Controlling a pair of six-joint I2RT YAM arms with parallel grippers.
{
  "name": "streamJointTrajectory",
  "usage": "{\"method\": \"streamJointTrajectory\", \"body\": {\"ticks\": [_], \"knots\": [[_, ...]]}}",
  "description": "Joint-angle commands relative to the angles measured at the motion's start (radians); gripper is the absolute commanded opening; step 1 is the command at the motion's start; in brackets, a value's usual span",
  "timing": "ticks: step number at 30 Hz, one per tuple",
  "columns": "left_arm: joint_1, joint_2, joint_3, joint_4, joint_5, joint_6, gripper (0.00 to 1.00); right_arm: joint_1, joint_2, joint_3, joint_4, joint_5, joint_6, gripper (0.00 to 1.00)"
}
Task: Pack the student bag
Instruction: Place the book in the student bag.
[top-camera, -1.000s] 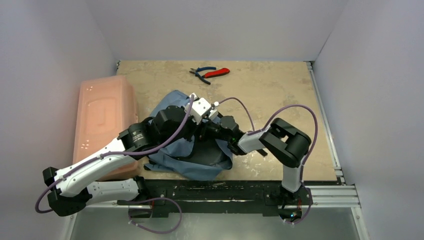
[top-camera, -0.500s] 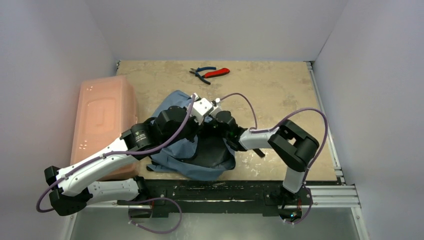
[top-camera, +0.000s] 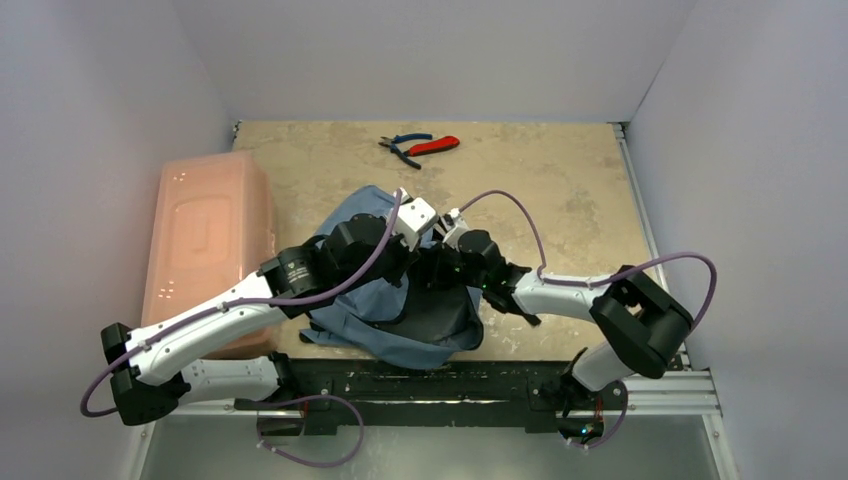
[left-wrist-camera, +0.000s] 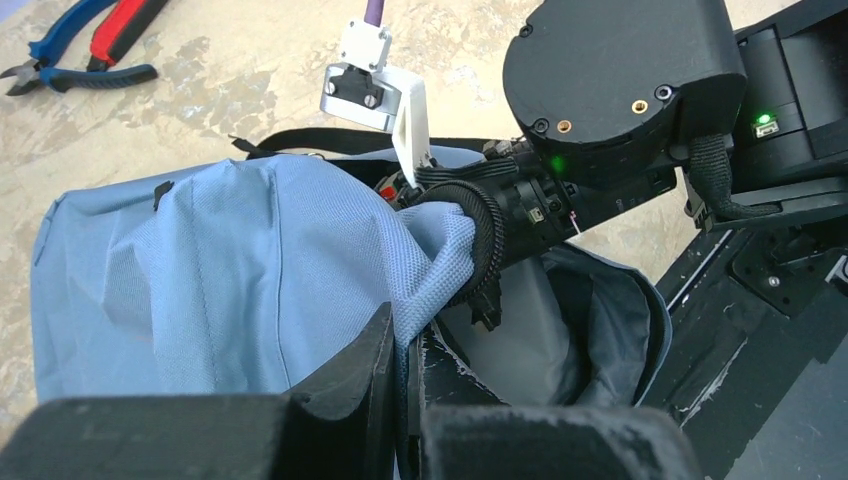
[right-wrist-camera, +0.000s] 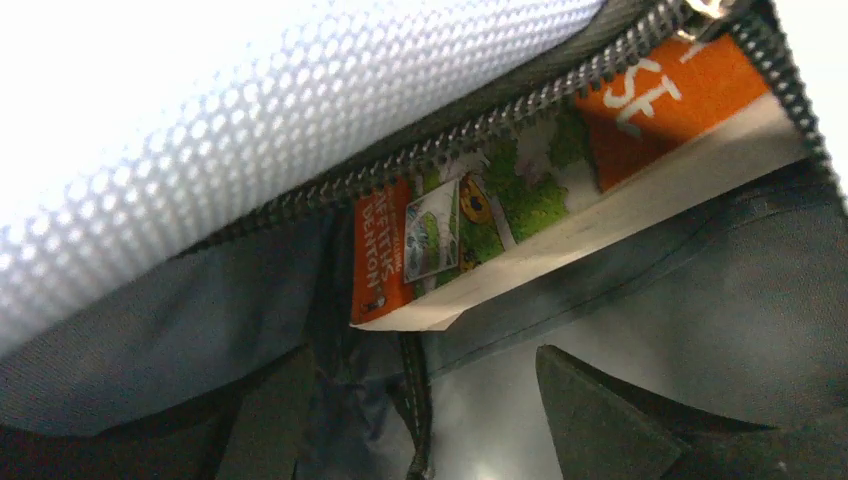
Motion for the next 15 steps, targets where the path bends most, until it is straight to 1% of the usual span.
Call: {"method": "streamJointTrajectory", "body": {"ticks": [1, 2, 3, 4, 7, 8, 10, 11, 13, 15], "knots": [[0.0, 0.008, 0.014, 0.077, 0.036, -0.026, 0.0, -0.001, 0.007, -0.045, 0.159, -0.039, 0.01, 0.82], [0.0, 0.007, 0.017, 0.075, 0.04, -0.026, 0.0, -0.001, 0.027, -0.042, 0.181, -0.038, 0.024, 0.77], [0.0, 0.006, 0.019, 0.073, 0.04, -0.026, 0.0, 0.0, 0.046, -0.036, 0.202, -0.031, 0.032, 0.68], [0.0, 0.004, 0.02, 0.068, 0.04, -0.026, 0.0, 0.001, 0.066, -0.032, 0.236, -0.019, 0.039, 0.56], [0.0, -0.005, 0.014, 0.066, 0.048, -0.031, 0.0, 0.002, 0.131, 0.009, 0.296, 0.035, 0.044, 0.27], [0.0, -0.007, 0.011, 0.064, 0.05, -0.034, 0.0, 0.002, 0.161, 0.041, 0.304, 0.054, 0.037, 0.2], [0.0, -0.007, 0.004, 0.066, 0.054, -0.043, 0.0, 0.003, 0.226, 0.113, 0.356, 0.072, 0.013, 0.09], [0.0, -0.007, 0.001, 0.071, 0.054, -0.049, 0.0, 0.003, 0.254, 0.141, 0.369, 0.086, 0.004, 0.06], [0.0, -0.005, -0.009, 0.079, 0.054, -0.067, 0.0, 0.003, 0.261, 0.166, 0.378, 0.117, -0.02, 0.03], [0.0, -0.001, -0.027, 0.1, 0.054, -0.1, 0.0, 0.003, 0.223, 0.156, 0.318, 0.128, -0.048, 0.04]]}}
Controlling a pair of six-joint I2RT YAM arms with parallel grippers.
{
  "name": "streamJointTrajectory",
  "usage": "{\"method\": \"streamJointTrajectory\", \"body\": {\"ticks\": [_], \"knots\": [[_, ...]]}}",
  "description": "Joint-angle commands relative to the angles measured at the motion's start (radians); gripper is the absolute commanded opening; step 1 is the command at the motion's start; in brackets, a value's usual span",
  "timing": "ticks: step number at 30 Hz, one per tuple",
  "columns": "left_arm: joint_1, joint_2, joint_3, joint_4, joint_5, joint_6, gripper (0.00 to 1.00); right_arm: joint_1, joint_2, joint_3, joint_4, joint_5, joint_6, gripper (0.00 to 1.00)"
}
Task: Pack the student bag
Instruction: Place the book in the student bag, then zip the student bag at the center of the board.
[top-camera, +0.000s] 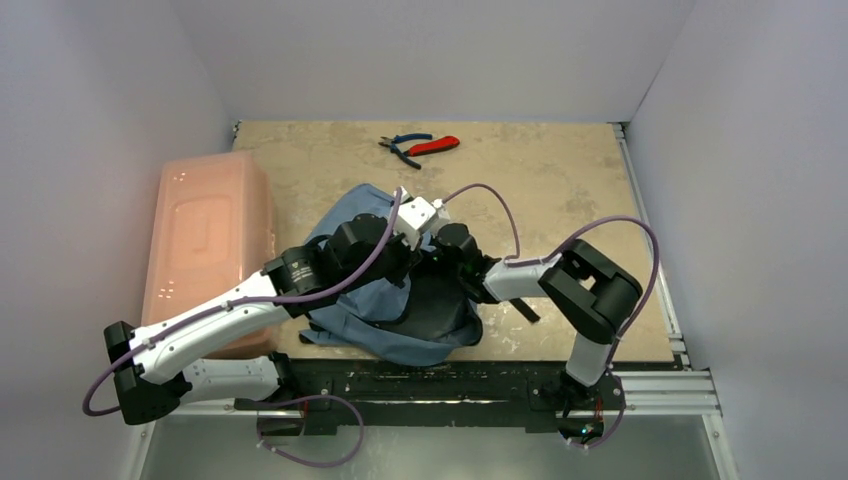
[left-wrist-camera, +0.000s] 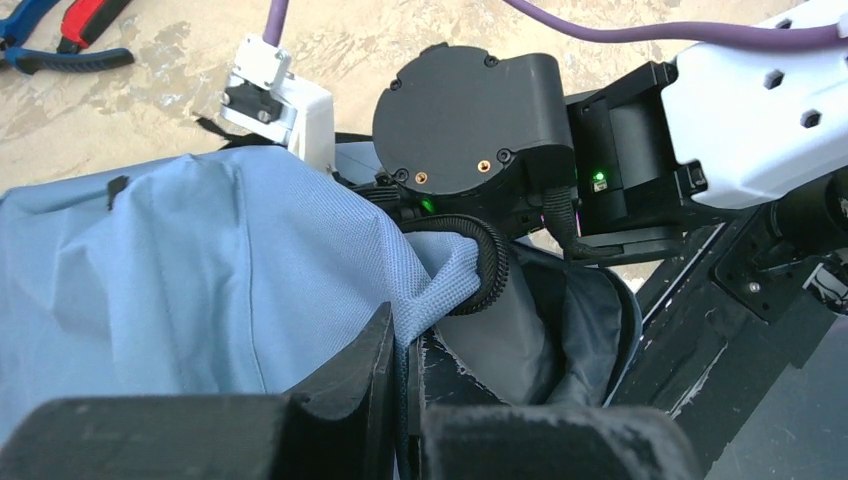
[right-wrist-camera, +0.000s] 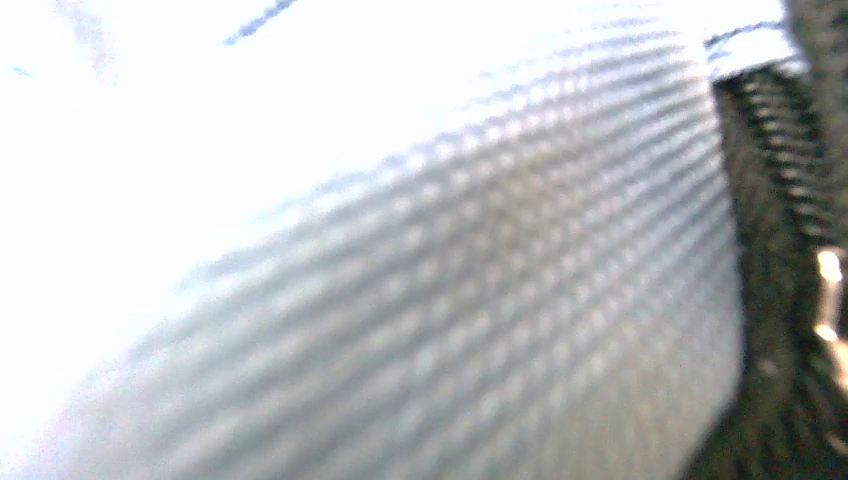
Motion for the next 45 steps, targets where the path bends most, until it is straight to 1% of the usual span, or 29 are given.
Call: {"method": "streamJointTrajectory", "body": {"ticks": [1, 3, 4, 6, 9, 10, 11, 14, 15, 17, 19, 20, 22, 24, 26, 27, 29, 32, 34, 36, 37, 38, 39, 40, 42, 43, 45], "knots": [[-0.001, -0.011, -0.031, 0.107, 0.025, -0.084, 0.0, 0.0, -0.084, 0.029, 0.012, 0.096, -0.079, 0.07], [0.003, 0.008, -0.037, 0.119, 0.025, -0.116, 0.0, -0.005, -0.174, -0.036, -0.101, 0.1, -0.101, 0.12], [0.005, 0.024, -0.035, 0.12, 0.023, -0.132, 0.0, -0.007, -0.229, -0.066, -0.172, 0.103, -0.118, 0.17], [0.016, 0.056, -0.024, 0.119, 0.017, -0.16, 0.0, -0.008, -0.357, -0.122, -0.353, 0.135, -0.155, 0.24], [0.037, 0.121, -0.004, 0.124, 0.013, -0.197, 0.0, -0.008, -0.561, -0.219, -0.57, 0.153, -0.142, 0.35], [0.047, 0.142, 0.003, 0.126, 0.016, -0.208, 0.0, -0.008, -0.64, -0.245, -0.656, 0.183, -0.132, 0.38], [0.057, 0.162, 0.013, 0.127, 0.022, -0.222, 0.0, -0.008, -0.72, -0.274, -0.739, 0.202, -0.122, 0.4], [0.09, 0.219, 0.036, 0.134, 0.059, -0.263, 0.0, -0.009, -0.946, -0.288, -0.975, 0.306, -0.083, 0.46], [0.1, 0.236, 0.039, 0.14, 0.076, -0.28, 0.0, -0.009, -1.012, -0.271, -1.045, 0.344, -0.092, 0.49], [0.119, 0.262, 0.043, 0.145, 0.116, -0.3, 0.0, -0.01, -1.1, -0.221, -1.133, 0.386, -0.14, 0.53], [0.136, 0.275, 0.042, 0.146, 0.16, -0.311, 0.0, -0.008, -1.117, -0.156, -1.145, 0.397, -0.259, 0.57], [0.145, 0.277, 0.041, 0.142, 0.181, -0.315, 0.04, -0.008, -1.107, -0.119, -1.152, 0.388, -0.298, 0.59], [0.16, 0.262, 0.024, 0.134, 0.218, -0.318, 0.23, -0.008, -1.076, -0.059, -1.133, 0.342, -0.388, 0.59], [0.164, 0.212, -0.021, 0.14, 0.221, -0.318, 0.4, -0.005, -1.032, -0.008, -1.096, 0.26, -0.461, 0.59], [0.165, 0.134, -0.079, 0.147, 0.207, -0.316, 0.52, 0.001, -0.973, 0.033, -1.057, 0.168, -0.509, 0.58], [0.165, 0.093, -0.103, 0.142, 0.198, -0.315, 0.57, 0.01, -0.944, 0.05, -1.043, 0.133, -0.524, 0.57], [0.165, -0.004, -0.139, 0.108, 0.152, -0.311, 0.61, 0.073, -0.917, 0.075, -1.007, 0.127, -0.541, 0.55], [0.165, -0.131, -0.162, 0.0, 0.05, -0.315, 0.65, 0.147, -0.892, 0.107, -0.965, 0.115, -0.554, 0.55], [0.166, -0.209, -0.176, -0.076, -0.033, -0.331, 0.69, 0.193, -0.838, 0.148, -0.967, 0.117, -0.56, 0.54], [0.166, -0.278, -0.189, -0.147, -0.102, -0.349, 0.73, 0.245, -0.802, 0.204, -1.036, 0.219, -0.568, 0.54], [0.166, -0.306, -0.194, -0.181, -0.123, -0.355, 0.76, 0.252, -0.797, 0.237, -1.089, 0.305, -0.569, 0.55], [0.166, -0.331, -0.195, -0.226, -0.148, -0.366, 0.78, 0.254, -0.807, 0.265, -1.15, 0.428, -0.552, 0.56], [0.166, -0.351, -0.195, -0.257, -0.171, -0.373, 0.79, 0.254, -0.834, 0.279, -1.185, 0.469, -0.541, 0.58], [0.166, -0.37, -0.196, -0.285, -0.191, -0.384, 0.8, 0.254, -0.862, 0.276, -1.175, 0.465, -0.561, 0.59], [0.166, -0.4, -0.204, -0.331, -0.234, -0.42, 0.8, 0.254, -0.882, 0.266, -1.137, 0.385, -0.575, 0.62], [0.166, -0.413, -0.211, -0.348, -0.26, -0.442, 0.8, 0.254, -0.862, 0.255, -1.104, 0.314, -0.581, 0.62], [0.166, -0.435, -0.238, -0.364, -0.272, -0.493, 0.79, 0.264, -0.766, 0.244, -1.065, 0.195, -0.568, 0.58]]}}
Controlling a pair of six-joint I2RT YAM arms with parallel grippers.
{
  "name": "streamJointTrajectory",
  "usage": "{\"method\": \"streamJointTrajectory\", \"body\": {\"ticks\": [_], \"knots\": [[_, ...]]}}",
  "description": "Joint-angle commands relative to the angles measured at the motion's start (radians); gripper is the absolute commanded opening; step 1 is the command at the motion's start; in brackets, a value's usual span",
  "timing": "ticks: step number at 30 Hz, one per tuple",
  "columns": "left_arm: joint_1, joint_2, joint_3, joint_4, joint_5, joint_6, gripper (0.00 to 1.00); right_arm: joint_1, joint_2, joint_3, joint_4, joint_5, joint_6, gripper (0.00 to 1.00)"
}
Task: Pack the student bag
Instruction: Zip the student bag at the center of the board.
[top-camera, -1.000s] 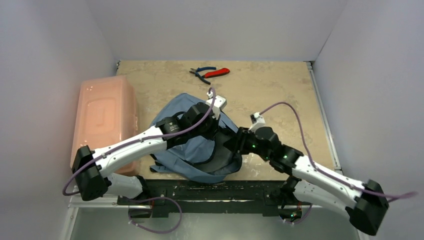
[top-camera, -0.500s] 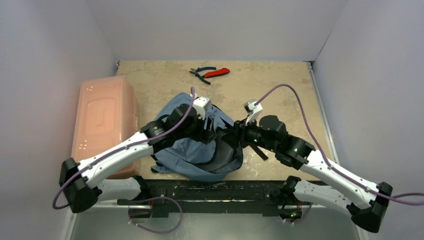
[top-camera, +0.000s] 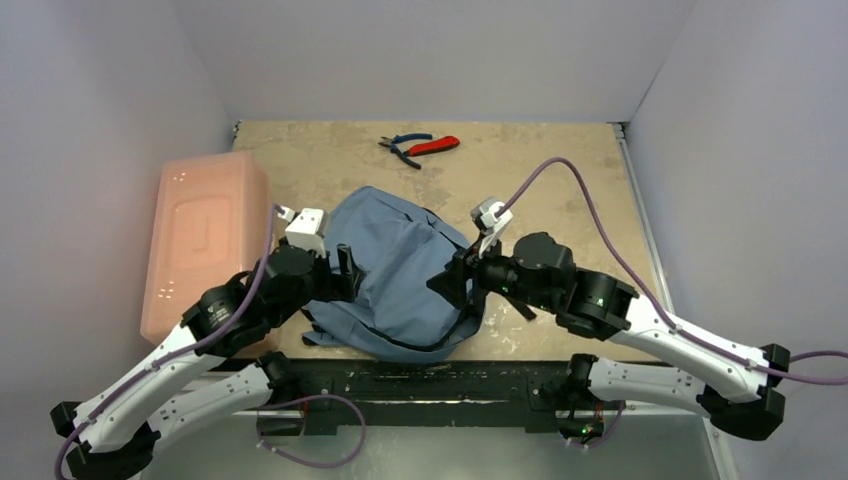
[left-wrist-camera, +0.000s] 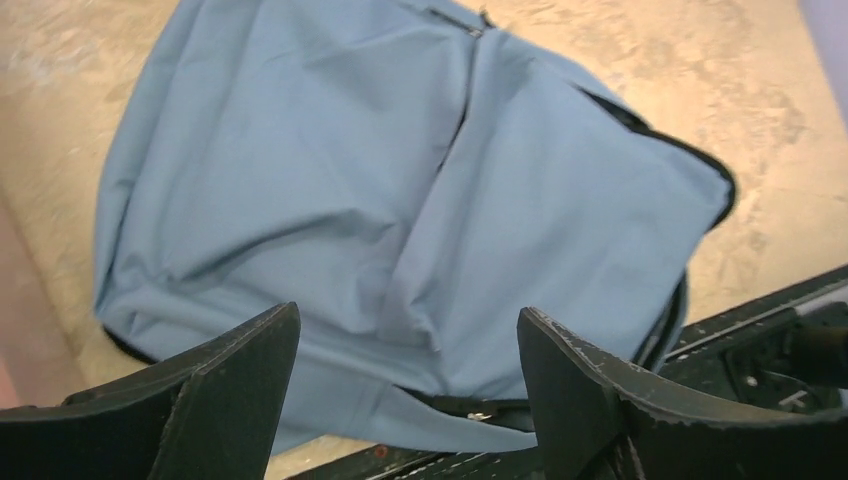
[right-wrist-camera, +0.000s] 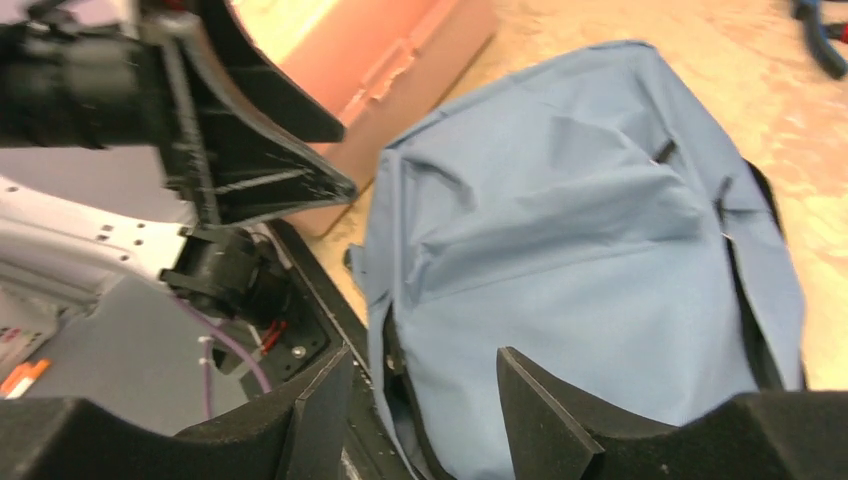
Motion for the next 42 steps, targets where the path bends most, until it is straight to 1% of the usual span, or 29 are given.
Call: {"method": "streamJointTrajectory", "body": {"ticks": [1, 3, 5, 7, 11, 16, 17, 18, 20, 22, 26, 31, 37, 42], "knots": [[0.003, -0.04, -0.062, -0.111, -0.102, -0.135, 0.77, 0.032, 0.142, 0.01, 0.099, -0.167, -0.01, 0.54], [0.003, -0.059, -0.109, -0.1, -0.072, -0.197, 0.72, 0.093, 0.238, -0.016, 0.206, -0.209, 0.014, 0.5], [0.003, -0.076, -0.158, -0.094, -0.042, -0.259, 0.68, 0.119, 0.313, -0.025, 0.289, -0.253, 0.026, 0.48], [0.003, -0.094, -0.2, -0.093, -0.024, -0.312, 0.65, 0.127, 0.393, 0.003, 0.297, -0.276, 0.026, 0.48], [0.003, -0.132, -0.266, -0.096, -0.008, -0.383, 0.63, 0.129, 0.503, 0.036, 0.298, -0.281, 0.026, 0.48], [0.003, -0.161, -0.31, -0.113, -0.01, -0.414, 0.61, 0.129, 0.563, 0.031, 0.298, -0.224, 0.026, 0.48], [0.003, -0.164, -0.315, -0.116, -0.012, -0.42, 0.61, 0.129, 0.563, 0.027, 0.299, -0.212, 0.009, 0.31], [0.003, -0.166, -0.318, -0.117, -0.013, -0.421, 0.61, 0.129, 0.564, 0.026, 0.298, -0.206, 0.001, 0.27], [0.003, -0.17, -0.323, -0.119, -0.011, -0.422, 0.61, 0.129, 0.571, 0.024, 0.298, -0.197, -0.001, 0.26], [0.003, -0.169, -0.324, -0.116, -0.012, -0.418, 0.61, 0.13, 0.583, 0.02, 0.303, -0.192, 0.001, 0.22], [0.002, -0.16, -0.318, -0.107, -0.007, -0.405, 0.61, 0.129, 0.606, 0.018, 0.314, -0.194, -0.009, 0.18], [0.003, -0.147, -0.316, -0.097, -0.002, -0.397, 0.61, 0.129, 0.63, 0.023, 0.312, -0.188, -0.024, 0.2], [0.003, -0.144, -0.314, -0.095, -0.001, -0.392, 0.61, 0.129, 0.661, 0.027, 0.322, -0.212, -0.034, 0.27], [0.003, -0.145, -0.316, -0.097, -0.001, -0.393, 0.61, 0.129, 0.683, 0.023, 0.342, -0.23, -0.036, 0.28]]}}
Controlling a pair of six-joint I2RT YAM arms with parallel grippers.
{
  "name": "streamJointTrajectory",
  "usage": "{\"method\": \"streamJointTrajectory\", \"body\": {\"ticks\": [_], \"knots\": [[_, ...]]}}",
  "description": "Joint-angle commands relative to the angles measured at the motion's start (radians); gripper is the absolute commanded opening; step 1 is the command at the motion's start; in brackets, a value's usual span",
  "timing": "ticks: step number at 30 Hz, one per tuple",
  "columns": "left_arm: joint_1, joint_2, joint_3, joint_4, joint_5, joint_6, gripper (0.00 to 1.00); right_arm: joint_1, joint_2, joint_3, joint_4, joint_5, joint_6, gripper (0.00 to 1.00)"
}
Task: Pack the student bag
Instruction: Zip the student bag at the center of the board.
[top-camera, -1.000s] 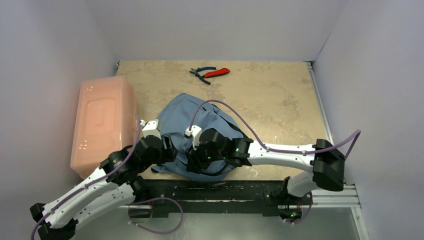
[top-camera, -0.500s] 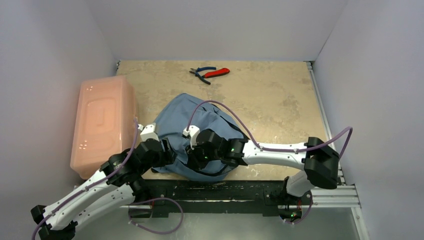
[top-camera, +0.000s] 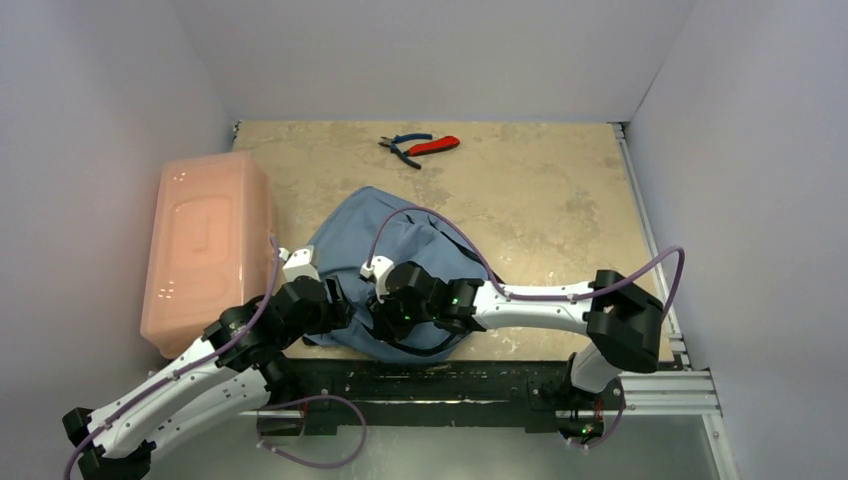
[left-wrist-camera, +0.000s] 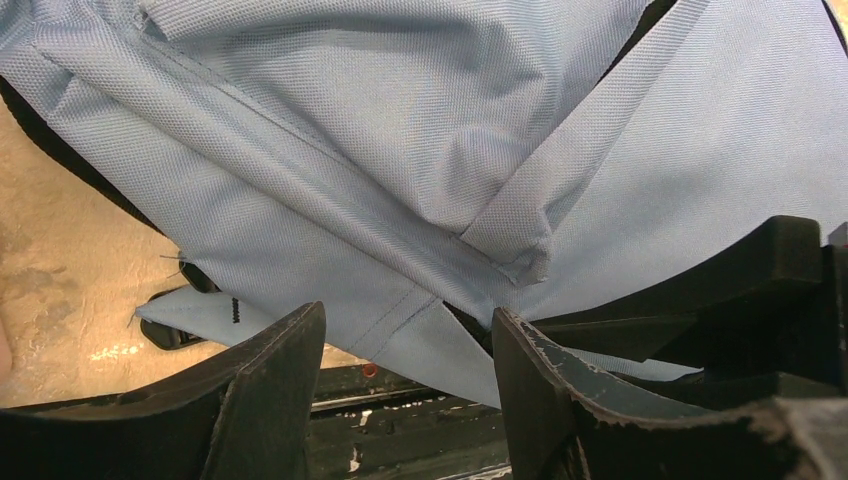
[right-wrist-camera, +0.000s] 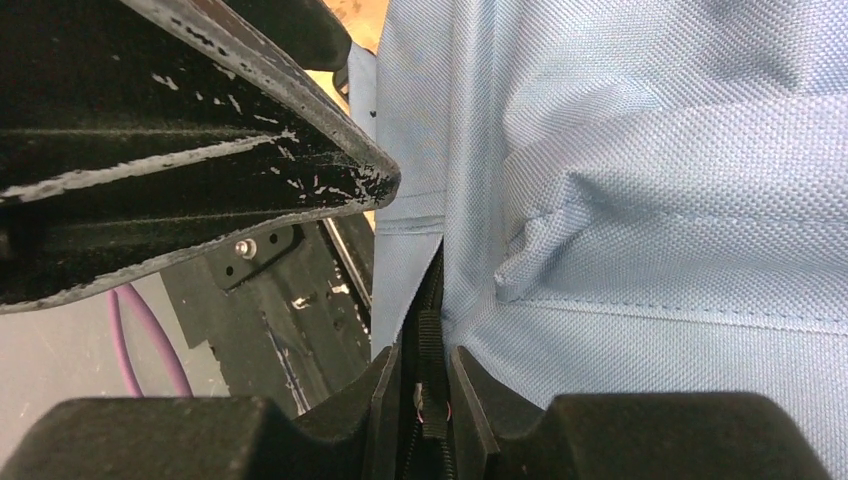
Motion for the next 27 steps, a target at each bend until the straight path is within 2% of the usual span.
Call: {"method": "streamJointTrajectory", "body": {"ticks": [1, 11, 17, 22, 27], "knots": [[0.003, 0.0, 0.002, 0.02, 0.002, 0.004, 0.61, -0.003, 0.022, 0.018, 0.05, -0.03, -0.022, 0.28], [0.003, -0.019, 0.001, 0.003, 0.002, 0.002, 0.61, -0.003, 0.076, 0.02, 0.124, -0.116, 0.004, 0.31], [0.003, -0.022, -0.003, 0.0, 0.003, -0.002, 0.61, -0.003, 0.08, 0.017, 0.121, -0.114, -0.002, 0.29], [0.003, -0.024, -0.003, -0.007, 0.005, -0.001, 0.61, -0.003, 0.083, 0.01, 0.094, -0.083, -0.025, 0.39], [0.003, -0.022, -0.006, -0.004, 0.009, -0.003, 0.61, -0.003, 0.087, -0.013, 0.117, -0.127, -0.023, 0.35]]}}
